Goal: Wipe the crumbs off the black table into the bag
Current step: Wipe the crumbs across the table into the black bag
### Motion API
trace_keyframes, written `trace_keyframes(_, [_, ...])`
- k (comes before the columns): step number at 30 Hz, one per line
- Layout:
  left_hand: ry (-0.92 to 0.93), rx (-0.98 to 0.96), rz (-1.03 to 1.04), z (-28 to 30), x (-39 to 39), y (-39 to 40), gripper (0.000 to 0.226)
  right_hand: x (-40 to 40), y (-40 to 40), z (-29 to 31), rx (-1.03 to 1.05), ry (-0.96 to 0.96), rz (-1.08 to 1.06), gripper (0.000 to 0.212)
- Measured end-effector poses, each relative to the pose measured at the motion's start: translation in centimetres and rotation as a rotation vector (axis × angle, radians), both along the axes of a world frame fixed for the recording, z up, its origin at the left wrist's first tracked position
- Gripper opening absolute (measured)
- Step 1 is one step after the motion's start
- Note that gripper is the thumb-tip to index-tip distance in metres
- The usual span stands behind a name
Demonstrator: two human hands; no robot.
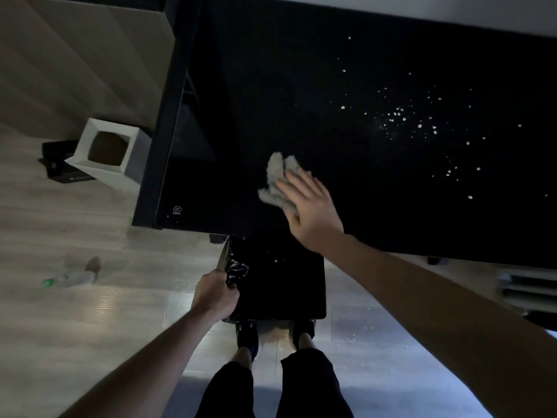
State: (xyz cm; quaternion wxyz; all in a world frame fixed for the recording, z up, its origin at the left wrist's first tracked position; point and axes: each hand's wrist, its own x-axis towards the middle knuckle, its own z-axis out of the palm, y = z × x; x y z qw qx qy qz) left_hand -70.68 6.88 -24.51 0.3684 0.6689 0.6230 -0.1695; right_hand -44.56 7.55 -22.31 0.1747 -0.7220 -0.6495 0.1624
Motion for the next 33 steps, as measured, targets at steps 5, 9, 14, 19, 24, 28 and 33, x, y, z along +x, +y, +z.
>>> trace_keyframes(5, [0.009,0.015,-0.007,0.1,0.7,-0.4,0.016,-2.3,-6.9,1.4,-0.115,0.182,0.316,0.052])
trace_keyframes(9, [0.013,0.007,0.004,0.3,1.5,-0.5,0.018,-2.2,-10.3,2.5,-0.211,0.315,0.379,0.051])
trace_keyframes(14, [0.009,0.004,0.045,0.8,0.8,-0.9,0.015,-2.2,-5.4,4.3,-0.094,0.456,0.145,0.053])
trace_keyframes(19, [0.053,0.004,0.108,0.5,-2.4,-0.8,0.012,-5.3,2.6,4.7,-0.065,0.416,0.156,0.054])
trace_keyframes(24, [0.117,0.003,0.169,0.1,-6.3,-0.2,0.018,-11.2,8.6,3.7,-0.091,0.334,0.248,0.052])
trace_keyframes(28, [0.153,0.017,0.18,-0.1,-9.1,0.6,0.022,-14.8,10.9,2.4,-0.07,0.16,0.292,0.053])
trace_keyframes(33, [0.161,0.027,0.217,0.0,-11.9,1.3,0.021,-16.3,6.7,0.3,-0.041,0.12,0.463,0.057])
